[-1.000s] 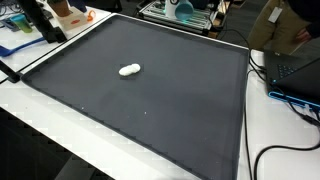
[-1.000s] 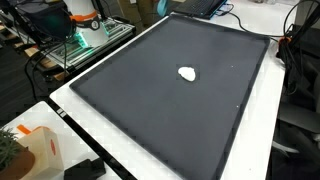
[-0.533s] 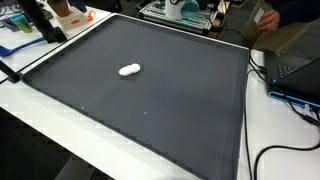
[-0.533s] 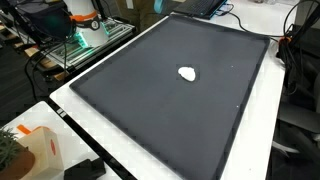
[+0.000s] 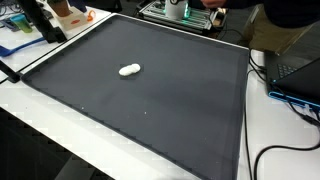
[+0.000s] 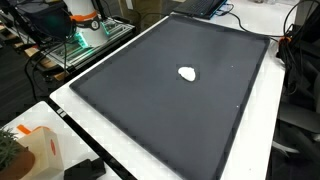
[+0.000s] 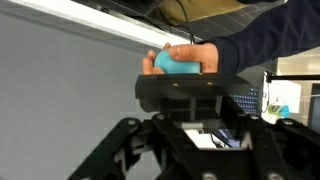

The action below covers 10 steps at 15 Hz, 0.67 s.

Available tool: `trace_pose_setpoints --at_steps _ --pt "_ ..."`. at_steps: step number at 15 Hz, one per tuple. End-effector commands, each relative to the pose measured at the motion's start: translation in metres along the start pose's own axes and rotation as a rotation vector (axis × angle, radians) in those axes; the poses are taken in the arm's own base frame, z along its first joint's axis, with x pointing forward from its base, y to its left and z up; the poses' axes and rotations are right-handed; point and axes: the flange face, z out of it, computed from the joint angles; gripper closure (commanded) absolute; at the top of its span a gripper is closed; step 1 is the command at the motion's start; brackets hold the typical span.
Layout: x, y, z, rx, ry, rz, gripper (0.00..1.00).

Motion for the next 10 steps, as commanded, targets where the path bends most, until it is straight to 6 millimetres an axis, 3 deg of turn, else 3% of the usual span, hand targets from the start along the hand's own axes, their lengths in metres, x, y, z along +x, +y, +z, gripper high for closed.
trace_pose_setpoints --at_steps 1,3,6,7,10 --pt "0.006 0.0 -0.023 0.042 0.062 0.031 0.14" --pt "0.007 0.005 -0.031 -0.019 0.095 0.033 0.01" --pt "0.01 0.025 -0.031 -0.177 0.195 0.017 0.0" --pt "0.016 0.026 -0.021 -0.219 0.237 0.002 0.0" --pt "0.017 0.055 0.007 -0.367 0.334 -0.041 0.0"
